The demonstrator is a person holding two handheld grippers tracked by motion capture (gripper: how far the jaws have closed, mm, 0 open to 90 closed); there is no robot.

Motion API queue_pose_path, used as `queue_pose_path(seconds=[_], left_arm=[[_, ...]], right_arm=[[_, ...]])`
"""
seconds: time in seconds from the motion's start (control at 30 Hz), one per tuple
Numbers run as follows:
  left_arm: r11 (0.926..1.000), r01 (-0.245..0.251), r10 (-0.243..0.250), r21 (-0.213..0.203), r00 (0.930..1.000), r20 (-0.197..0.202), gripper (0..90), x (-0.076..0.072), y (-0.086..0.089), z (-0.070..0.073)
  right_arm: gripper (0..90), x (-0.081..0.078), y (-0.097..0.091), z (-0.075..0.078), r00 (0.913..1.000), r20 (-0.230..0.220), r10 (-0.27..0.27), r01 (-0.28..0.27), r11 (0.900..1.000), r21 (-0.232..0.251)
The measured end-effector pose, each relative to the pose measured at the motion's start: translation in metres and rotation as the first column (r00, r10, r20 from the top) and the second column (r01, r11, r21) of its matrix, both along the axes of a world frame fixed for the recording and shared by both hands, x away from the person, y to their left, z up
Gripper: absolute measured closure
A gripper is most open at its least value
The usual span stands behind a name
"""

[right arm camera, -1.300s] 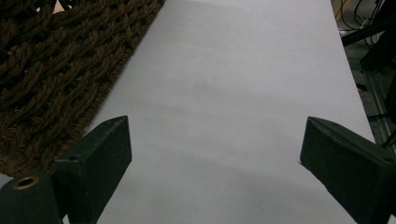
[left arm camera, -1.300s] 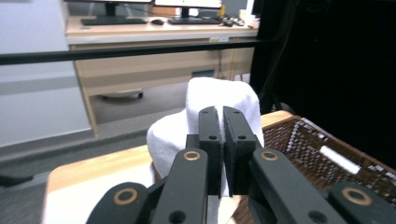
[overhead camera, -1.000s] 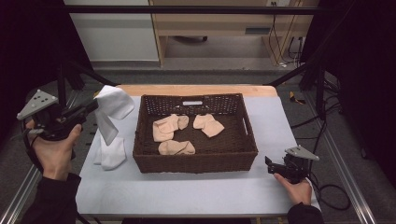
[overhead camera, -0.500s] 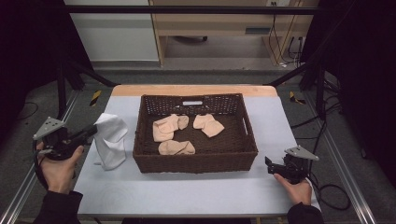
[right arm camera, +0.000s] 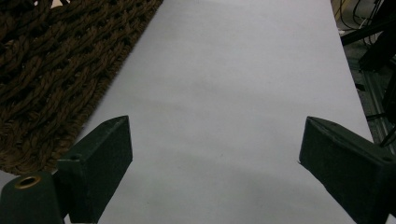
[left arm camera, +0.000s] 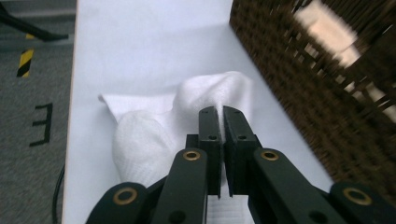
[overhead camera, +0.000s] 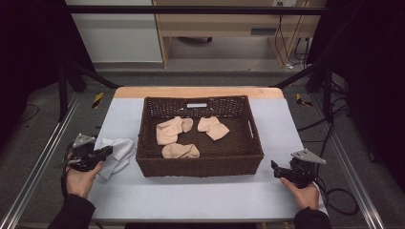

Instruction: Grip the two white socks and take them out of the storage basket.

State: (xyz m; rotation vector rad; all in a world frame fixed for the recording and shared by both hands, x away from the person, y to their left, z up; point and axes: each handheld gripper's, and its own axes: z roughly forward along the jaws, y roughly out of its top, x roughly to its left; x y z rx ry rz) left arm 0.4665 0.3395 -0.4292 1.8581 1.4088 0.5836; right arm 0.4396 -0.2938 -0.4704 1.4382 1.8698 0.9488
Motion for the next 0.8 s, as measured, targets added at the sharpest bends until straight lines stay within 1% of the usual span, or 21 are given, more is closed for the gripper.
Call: queue_pose_path(seconds=[0.03,0.07,0.1,0.13,0.17,0.2,0.23,0.27,0.3,0.37,0.4,0.43,0.47,0.5,0.53,0.57,0.6,0.63,0.7,0.73,0.8], left_arm=[[0.9994,0.009,-0.008,0.033,0.9998,-0.018,85.9,0.001,-0.002,-0.006],[0.9994,0.009,-0.008,0.033,0.9998,-0.018,85.8,0.001,-0.002,-0.006],[0.9983,0.015,-0.013,0.057,0.9995,-0.029,85.6,0.002,-0.005,-0.010],[0.9983,0.015,-0.013,0.057,0.9995,-0.029,85.0,0.002,-0.005,-0.010],[0.9983,0.012,-0.010,0.057,0.9995,-0.031,82.5,0.003,-0.007,-0.013],[0.9983,0.012,-0.010,0.057,0.9995,-0.031,78.5,0.003,-0.007,-0.013],[0.9978,0.006,-0.004,0.066,0.9996,-0.028,71.1,0.003,-0.007,-0.014],[0.9978,0.006,-0.004,0.066,0.9996,-0.028,64.3,0.003,-0.007,-0.014],[0.9980,-0.002,0.003,0.063,0.9999,-0.013,57.8,0.001,-0.006,-0.013],[0.9992,-0.020,0.020,0.035,0.9998,0.010,46.5,-0.003,-0.004,-0.010],[0.9992,-0.020,0.020,0.035,0.9998,0.010,41.7,-0.003,-0.004,-0.010],[0.9998,-0.022,0.022,-0.002,0.9995,0.025,37.4,-0.008,0.000,-0.006],[0.9998,-0.022,0.022,-0.002,0.9995,0.025,35.7,-0.008,0.000,-0.006],[0.9997,-0.025,0.025,-0.009,0.9992,0.031,33.1,-0.011,0.002,-0.003],[0.9994,-0.028,0.029,-0.022,0.9987,0.042,33.1,-0.014,0.004,-0.002],[0.9982,-0.031,0.034,-0.051,0.9974,0.063,28.7,-0.020,0.009,0.000],[0.9982,-0.031,0.034,-0.051,0.9974,0.063,28.0,-0.020,0.009,0.000],[0.9974,-0.035,0.040,-0.063,0.9965,0.074,28.0,-0.025,0.013,0.001],[0.9958,-0.028,0.036,-0.087,0.9960,0.082,22.0,-0.031,0.018,0.001],[0.9953,-0.028,0.036,-0.093,0.9953,0.090,22.0,-0.035,0.020,-0.001],[0.9957,-0.037,0.045,-0.085,0.9948,0.092,17.2,-0.042,0.024,-0.004]], right_arm=[[9.7,0.000,0.000,0.000,1.0000,-0.001,0.005,-0.005,1.0000,-0.003],[9.7,0.000,0.000,0.000,1.0000,-0.001,0.005,-0.005,1.0000,-0.003],[9.8,0.000,0.001,-0.001,1.0000,-0.005,0.006,-0.006,1.0000,-0.007],[9.8,0.000,0.001,-0.001,1.0000,-0.005,0.006,-0.006,1.0000,-0.007],[9.7,0.000,0.001,-0.001,1.0000,-0.007,0.005,-0.005,0.9999,-0.009],[9.7,0.000,0.001,-0.001,1.0000,-0.006,0.005,-0.005,0.9999,-0.009],[9.7,0.000,0.001,-0.001,1.0000,-0.006,0.004,-0.004,1.0000,-0.007],[9.7,0.000,0.001,-0.001,1.0000,-0.004,0.004,-0.004,1.0000,-0.007],[9.7,0.000,0.001,-0.001,1.0000,-0.004,0.004,-0.004,1.0000,-0.007],[9.7,0.000,0.000,0.000,1.0000,-0.003,0.005,-0.005,1.0000,-0.005],[9.7,0.000,0.000,0.000,1.0000,-0.003,0.005,-0.005,1.0000,-0.005],[9.7,-0.001,0.000,0.000,1.0000,0.000,0.001,-0.001,1.0000,-0.001],[9.7,-0.001,0.000,0.000,1.0000,0.000,0.001,-0.001,1.0000,-0.001],[9.7,-0.001,0.000,0.000,1.0000,0.001,0.001,-0.001,1.0000,0.000],[9.7,-0.001,0.000,0.000,1.0000,0.001,0.001,-0.001,1.0000,0.000],[9.7,-0.001,0.000,0.000,1.0000,0.002,-0.001,0.001,1.0000,0.005],[9.7,-0.001,0.000,0.000,1.0000,0.002,-0.001,0.001,1.0000,0.005],[9.7,-0.001,0.000,0.001,1.0000,0.004,-0.001,0.001,1.0000,0.004],[9.7,-0.002,-0.001,0.001,0.9999,0.011,-0.007,0.007,0.9999,0.008],[9.7,-0.002,-0.001,0.001,0.9999,0.011,-0.007,0.007,0.9999,0.008],[9.7,-0.002,-0.001,0.001,1.0000,0.006,-0.008,0.008,1.0000,0.006]])
